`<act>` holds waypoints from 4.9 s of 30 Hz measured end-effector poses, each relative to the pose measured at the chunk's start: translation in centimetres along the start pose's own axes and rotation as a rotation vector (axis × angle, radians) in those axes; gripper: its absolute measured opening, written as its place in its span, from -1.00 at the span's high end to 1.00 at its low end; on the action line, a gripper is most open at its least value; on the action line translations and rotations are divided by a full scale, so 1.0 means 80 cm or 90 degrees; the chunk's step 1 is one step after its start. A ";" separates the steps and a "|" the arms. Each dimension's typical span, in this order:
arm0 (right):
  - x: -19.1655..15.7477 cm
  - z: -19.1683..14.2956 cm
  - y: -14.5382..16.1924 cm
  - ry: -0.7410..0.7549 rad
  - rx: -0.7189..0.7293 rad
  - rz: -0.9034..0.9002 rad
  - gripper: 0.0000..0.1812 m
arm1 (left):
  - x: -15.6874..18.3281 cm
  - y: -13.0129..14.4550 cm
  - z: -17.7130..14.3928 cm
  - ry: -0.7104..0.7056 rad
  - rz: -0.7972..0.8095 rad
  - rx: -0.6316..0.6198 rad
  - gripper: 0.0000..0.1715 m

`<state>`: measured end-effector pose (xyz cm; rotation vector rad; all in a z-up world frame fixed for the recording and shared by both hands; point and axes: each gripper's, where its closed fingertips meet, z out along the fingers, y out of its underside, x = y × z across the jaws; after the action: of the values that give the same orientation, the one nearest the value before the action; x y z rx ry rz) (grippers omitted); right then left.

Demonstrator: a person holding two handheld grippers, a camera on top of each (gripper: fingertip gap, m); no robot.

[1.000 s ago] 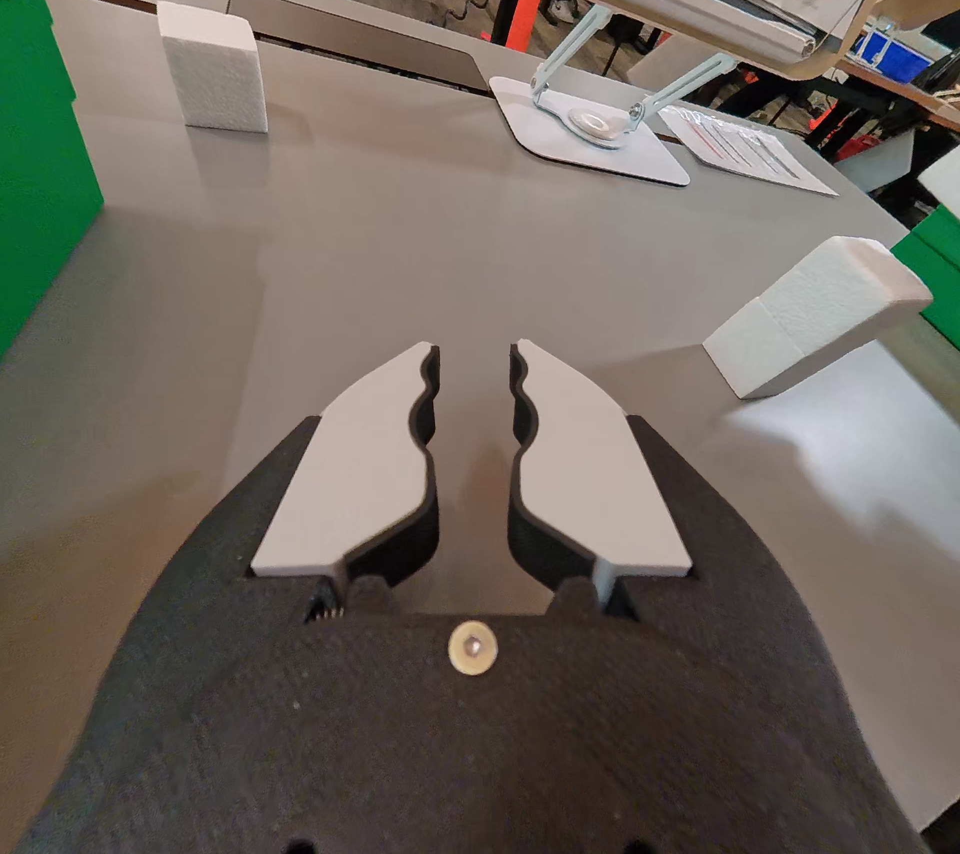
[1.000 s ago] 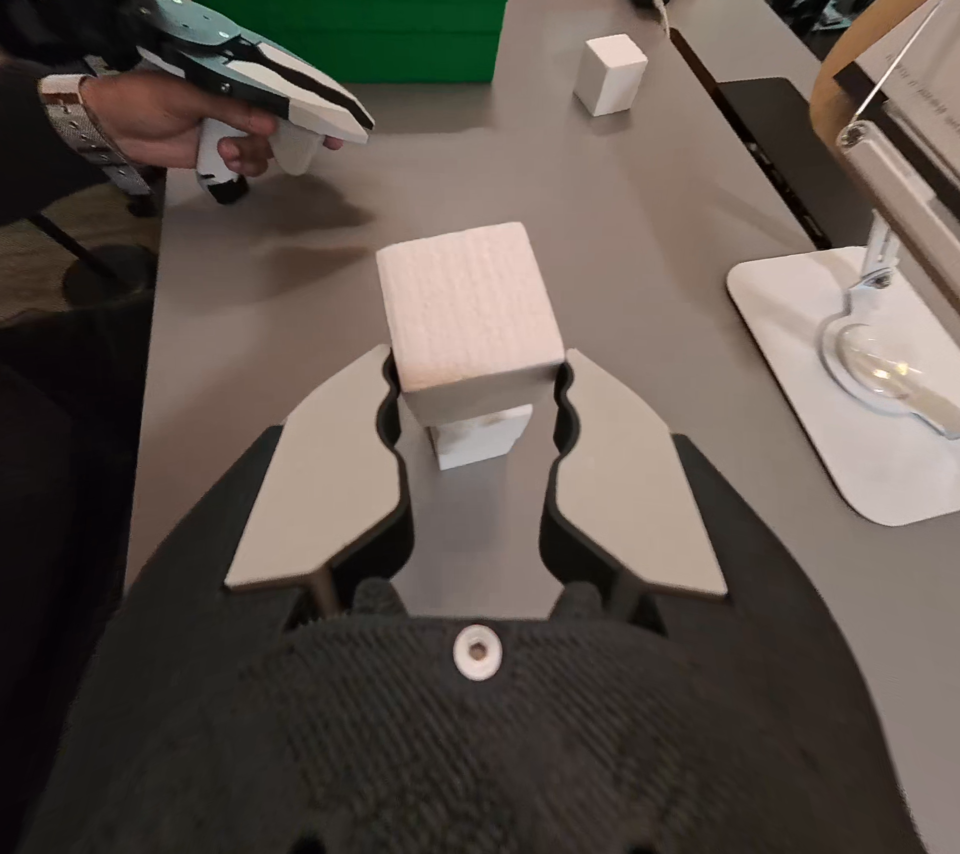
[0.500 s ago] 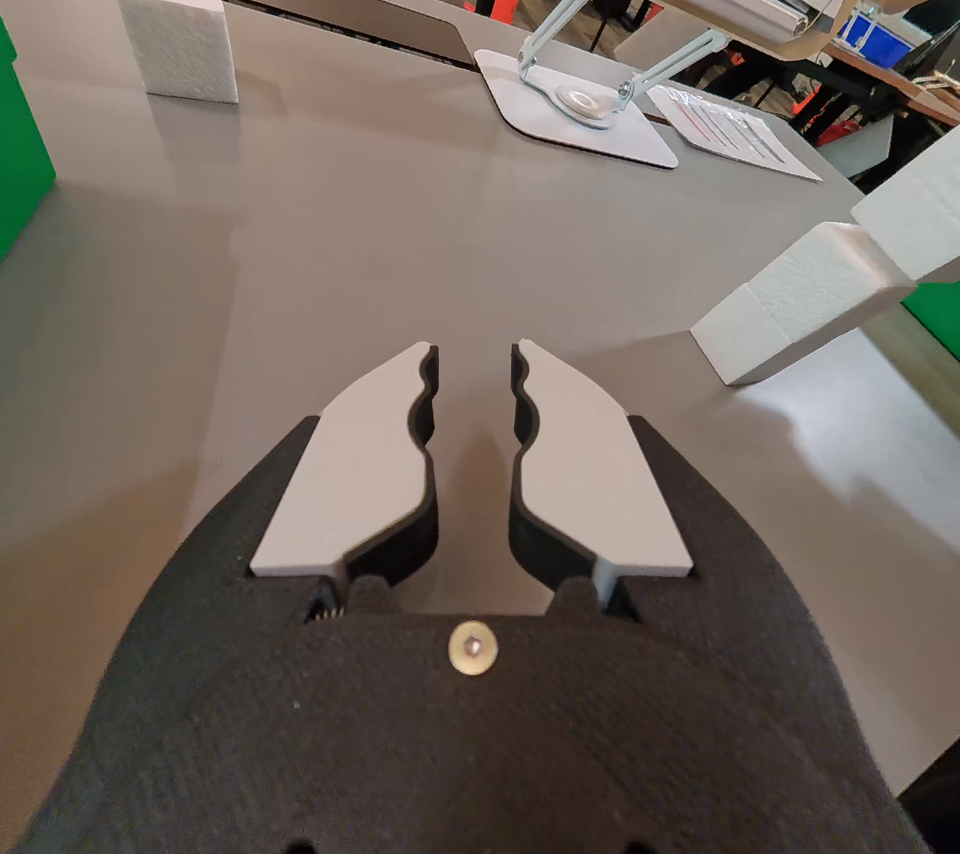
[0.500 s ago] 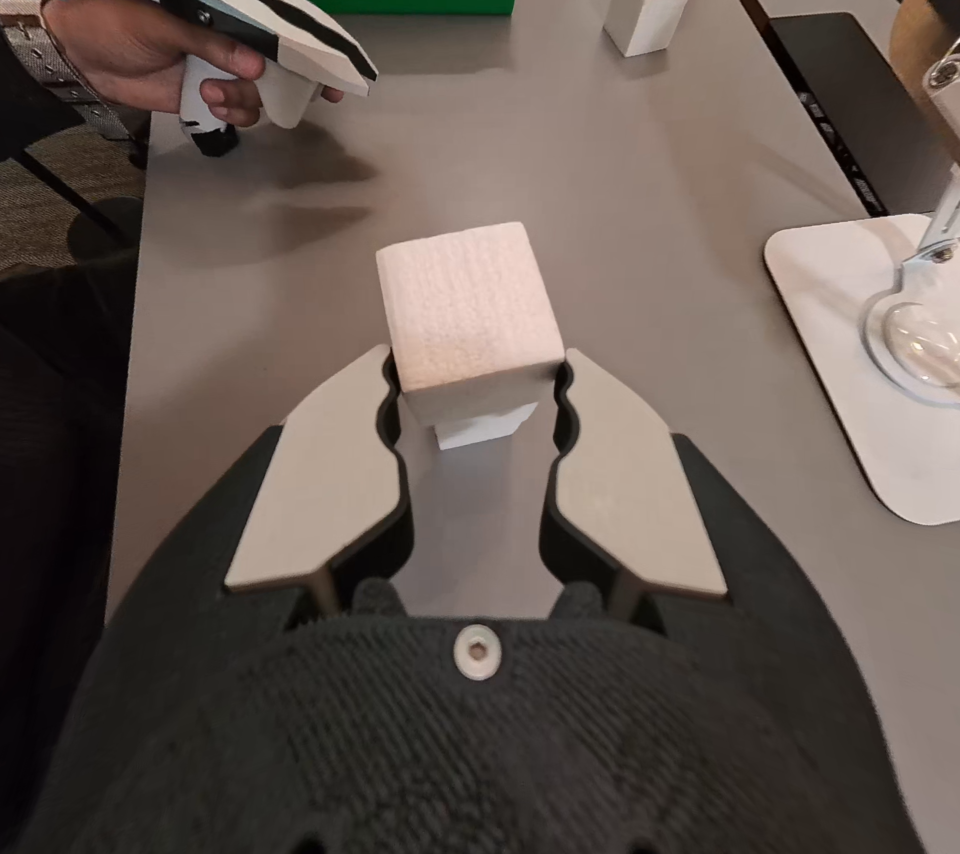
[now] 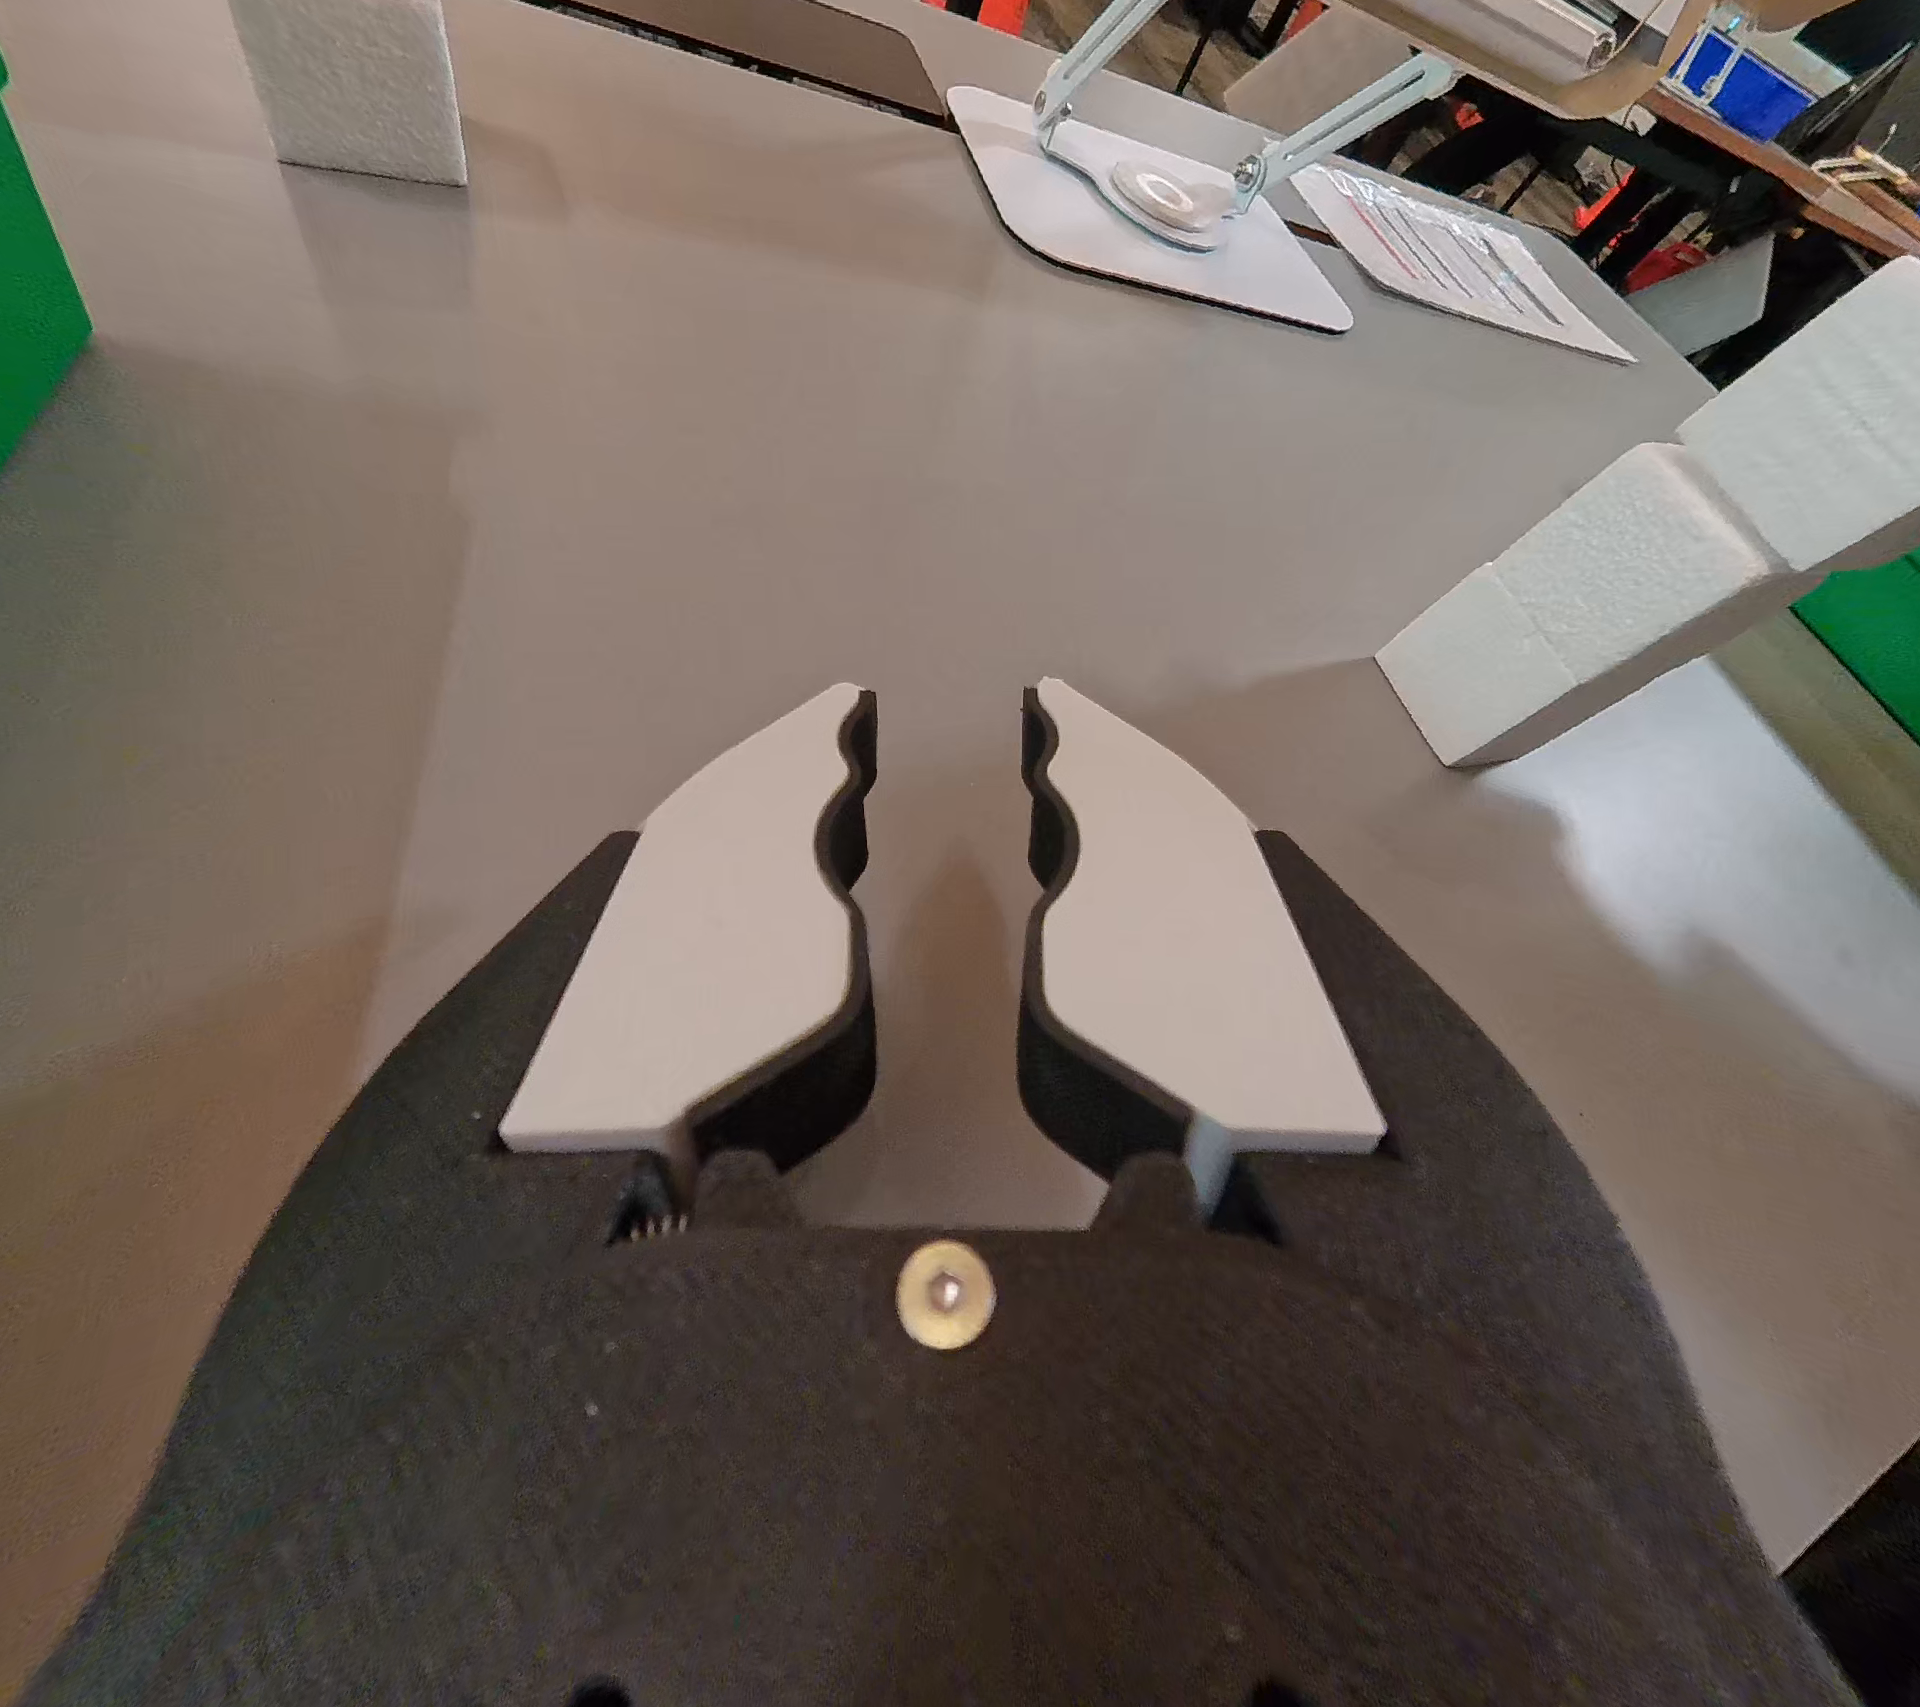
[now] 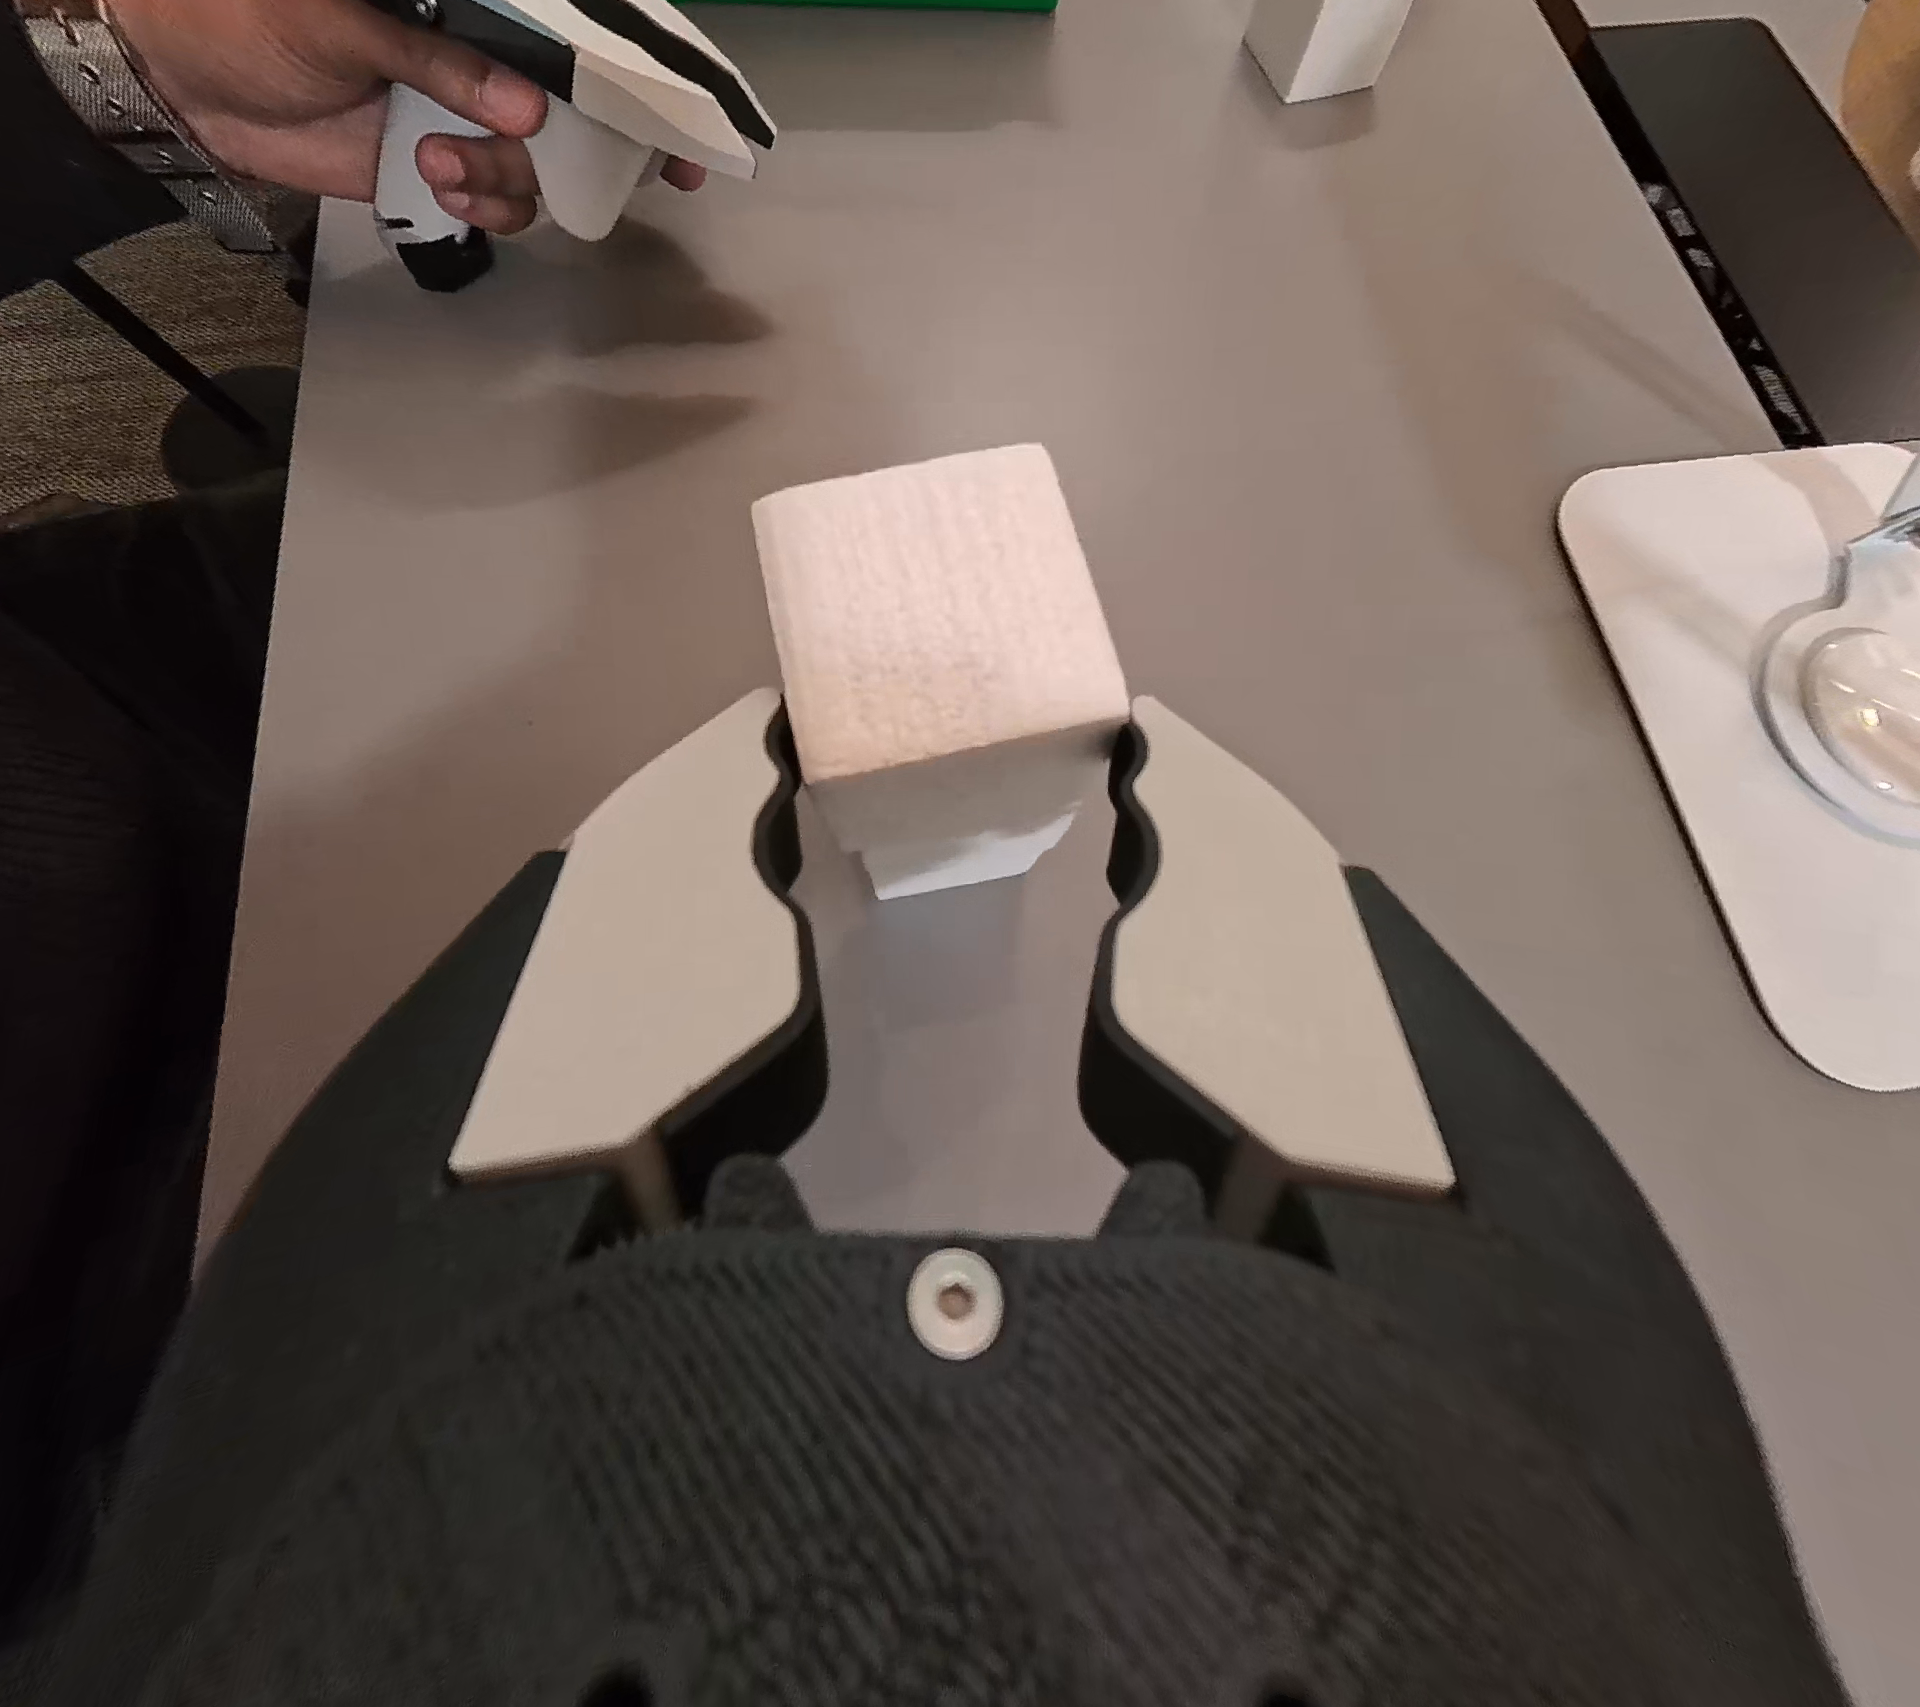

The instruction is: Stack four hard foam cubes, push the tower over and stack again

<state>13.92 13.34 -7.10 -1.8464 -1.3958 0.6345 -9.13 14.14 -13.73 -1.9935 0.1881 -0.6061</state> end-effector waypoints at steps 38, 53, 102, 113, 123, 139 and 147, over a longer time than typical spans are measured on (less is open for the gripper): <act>0.004 0.004 0.003 -0.002 0.007 0.028 0.35 | 0.000 0.002 0.000 0.001 0.000 -0.008 0.68; 0.002 0.003 0.003 0.006 0.011 0.008 0.35 | -0.001 0.004 0.001 -0.002 -0.003 -0.014 0.68; 0.010 -0.013 -0.005 0.020 0.114 -0.007 0.40 | -0.002 0.008 0.002 -0.003 -0.006 -0.029 0.68; 0.010 -0.012 -0.002 0.009 0.122 -0.014 0.41 | -0.002 0.008 0.002 -0.002 -0.006 -0.030 0.68; 0.010 -0.011 -0.001 0.007 0.119 -0.012 0.41 | -0.002 0.008 0.002 -0.001 -0.006 -0.031 0.68; 0.009 -0.008 -0.003 0.043 0.100 -0.007 0.41 | -0.002 0.009 0.002 0.000 -0.006 -0.032 0.68; 0.005 -0.006 -0.004 0.090 0.086 0.011 0.41 | -0.001 0.010 0.002 0.001 -0.006 -0.035 0.67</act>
<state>14.21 13.65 -6.53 -1.7620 -1.2168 0.5804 -9.05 13.93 -14.49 -2.0486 0.1978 -0.6145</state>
